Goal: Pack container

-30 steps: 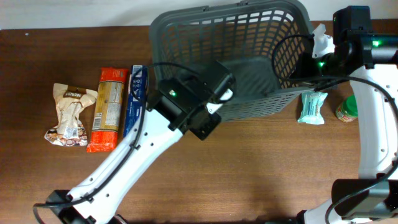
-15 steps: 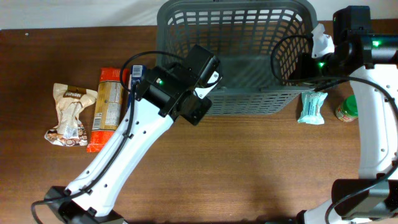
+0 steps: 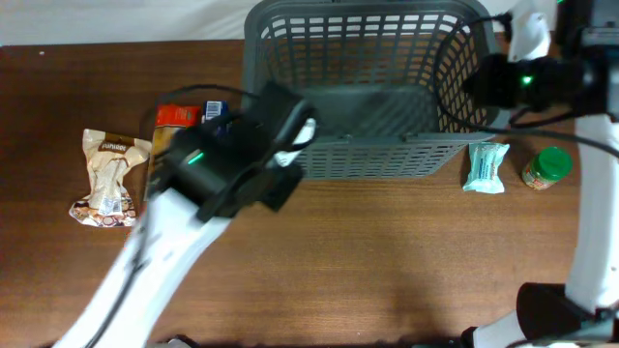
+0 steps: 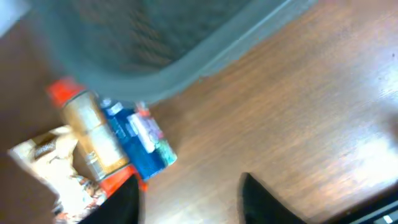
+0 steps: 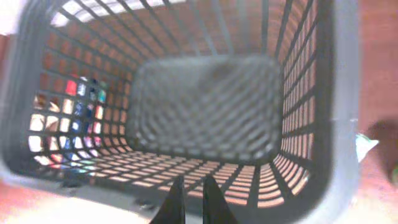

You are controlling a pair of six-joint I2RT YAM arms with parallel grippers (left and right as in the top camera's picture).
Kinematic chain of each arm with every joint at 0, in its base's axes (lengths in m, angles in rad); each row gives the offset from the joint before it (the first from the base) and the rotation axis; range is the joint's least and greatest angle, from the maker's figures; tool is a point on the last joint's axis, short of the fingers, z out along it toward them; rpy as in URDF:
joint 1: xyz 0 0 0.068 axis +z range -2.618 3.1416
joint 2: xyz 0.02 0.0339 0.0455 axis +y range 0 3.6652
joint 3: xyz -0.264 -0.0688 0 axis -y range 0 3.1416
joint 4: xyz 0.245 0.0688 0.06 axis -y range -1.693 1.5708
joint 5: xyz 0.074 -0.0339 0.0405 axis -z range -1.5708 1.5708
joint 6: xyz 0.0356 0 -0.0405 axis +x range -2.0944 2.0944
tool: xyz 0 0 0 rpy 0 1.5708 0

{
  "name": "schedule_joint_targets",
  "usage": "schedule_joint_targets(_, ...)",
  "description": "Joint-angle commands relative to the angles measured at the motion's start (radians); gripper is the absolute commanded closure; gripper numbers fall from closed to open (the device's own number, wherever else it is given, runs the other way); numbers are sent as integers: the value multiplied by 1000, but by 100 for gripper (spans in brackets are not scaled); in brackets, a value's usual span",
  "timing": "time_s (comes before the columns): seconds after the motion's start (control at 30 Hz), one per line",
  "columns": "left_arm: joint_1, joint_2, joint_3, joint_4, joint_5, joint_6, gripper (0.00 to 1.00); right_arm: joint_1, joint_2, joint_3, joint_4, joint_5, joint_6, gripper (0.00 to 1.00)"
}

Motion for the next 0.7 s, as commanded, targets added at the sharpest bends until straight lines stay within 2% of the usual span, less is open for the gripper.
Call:
schedule_joint_targets(0.0,26,-121,28,-39,-75,-48,43,4,-34,84,-14,65,-9,96)
schedule_joint_targets(0.13,80,-190,28,-85,-75,-55,39,-26,-33,91,-14,127,44,96)
schedule_joint_targets(0.2,148,-224,28,-127,-82,-90,36,-72,-26,89,-19,129,44,96)
schedule_joint_targets(0.37,274,-245,28,-182,-82,-93,32,-161,-12,88,-34,129,69,96)
schedule_joint_targets(0.67,424,-246,28,-186,-74,-93,28,-220,80,88,-42,135,70,96)
